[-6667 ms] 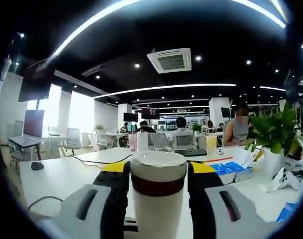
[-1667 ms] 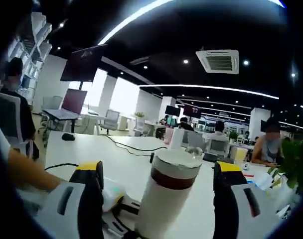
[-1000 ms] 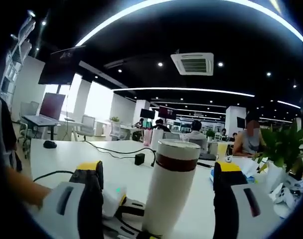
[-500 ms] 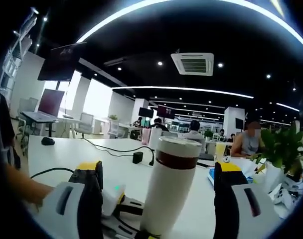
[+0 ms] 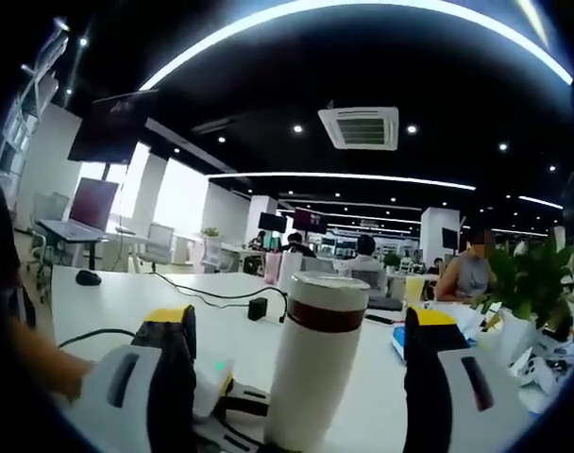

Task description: Grasp the water cup twist off the cup lid place the cup lid on the table

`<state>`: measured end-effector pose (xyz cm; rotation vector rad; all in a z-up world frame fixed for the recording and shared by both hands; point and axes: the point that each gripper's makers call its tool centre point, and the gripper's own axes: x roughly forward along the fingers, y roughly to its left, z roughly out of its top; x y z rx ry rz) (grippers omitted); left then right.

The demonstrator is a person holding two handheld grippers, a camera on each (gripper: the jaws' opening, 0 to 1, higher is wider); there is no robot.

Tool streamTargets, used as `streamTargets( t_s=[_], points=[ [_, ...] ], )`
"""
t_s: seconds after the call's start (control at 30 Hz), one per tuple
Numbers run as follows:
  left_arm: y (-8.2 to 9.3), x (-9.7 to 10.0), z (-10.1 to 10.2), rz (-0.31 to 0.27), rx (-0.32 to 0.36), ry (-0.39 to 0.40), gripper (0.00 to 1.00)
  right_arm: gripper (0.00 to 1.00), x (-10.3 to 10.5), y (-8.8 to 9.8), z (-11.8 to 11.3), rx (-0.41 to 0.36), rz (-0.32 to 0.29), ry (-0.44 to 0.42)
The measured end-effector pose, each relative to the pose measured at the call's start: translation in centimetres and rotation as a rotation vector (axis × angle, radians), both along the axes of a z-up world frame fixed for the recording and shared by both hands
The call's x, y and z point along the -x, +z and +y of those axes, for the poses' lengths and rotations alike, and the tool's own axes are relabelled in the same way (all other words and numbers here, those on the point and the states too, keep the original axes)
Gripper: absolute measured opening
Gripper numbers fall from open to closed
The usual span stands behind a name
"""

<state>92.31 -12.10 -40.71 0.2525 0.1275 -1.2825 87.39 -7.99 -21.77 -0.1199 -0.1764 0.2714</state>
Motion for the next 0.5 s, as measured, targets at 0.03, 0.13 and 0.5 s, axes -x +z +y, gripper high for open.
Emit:
streamTargets(
  t_s=[0.03, 0.13, 0.5],
  points=[
    [0.0, 0.0, 0.0, 0.0, 0.0, 0.0, 0.55, 0.92, 0.0, 0.1, -0.1, -0.008, -0.004, -0.002],
    [0.0, 0.0, 0.0, 0.0, 0.0, 0.0, 0.55, 0.91, 0.1, 1.1, -0.6, -0.063, -0.058, -0.024],
    [0.0, 0.0, 0.0, 0.0, 0.0, -0.001, 0.55, 0.86, -1.7, 0.7, 0.5, -0.07, -0.021, -0.015]
  ],
)
